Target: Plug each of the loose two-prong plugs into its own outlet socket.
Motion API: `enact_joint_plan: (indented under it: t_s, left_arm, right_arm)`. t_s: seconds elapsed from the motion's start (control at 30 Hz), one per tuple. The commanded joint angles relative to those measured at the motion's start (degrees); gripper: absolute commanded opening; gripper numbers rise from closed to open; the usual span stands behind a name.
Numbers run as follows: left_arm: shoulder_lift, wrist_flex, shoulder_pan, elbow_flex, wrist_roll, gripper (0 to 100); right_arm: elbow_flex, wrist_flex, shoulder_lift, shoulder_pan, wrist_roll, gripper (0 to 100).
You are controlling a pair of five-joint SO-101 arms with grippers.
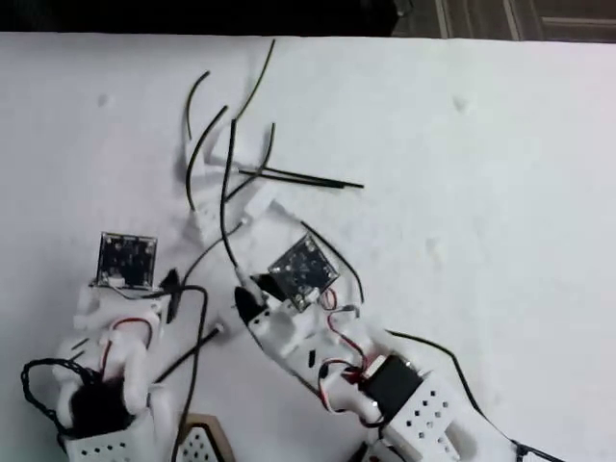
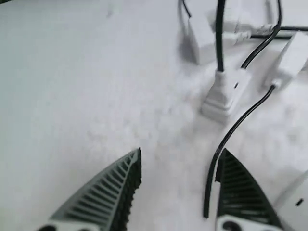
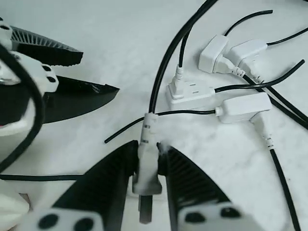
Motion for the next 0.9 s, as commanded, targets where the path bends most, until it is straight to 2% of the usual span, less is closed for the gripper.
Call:
enact_joint_plan:
  t_s: [0.0,0.17,0.3,0.57,0.87]
  left_arm:
    - [-0.6,-1.3,6.5,-4.5,4.5,26]
    - [-0.6,-1.3,17.4,-4.7,7.6,26]
    - [-0.6,-1.3,23.5,-4.7,9.3,26]
    - [-0.6,-1.0,26.2,-8.5,9.2,26]
    - [-0.6,-1.0,32.6,-9.5,9.2,26]
  right_arm:
    - [-0.5,-1.4,-0.3,-0.6,0.8,1.7]
    - [-0.5,-1.0,-0.3,-2.3,0.8,1.7]
    - [-0.5,-0.9,-0.3,-4.5,0.7,1.7]
    - [-0.3,1.5,-0.3,-4.6,0.8,1.7]
    - [-0.2,3.6,-0.3,-4.6,0.9,1.7]
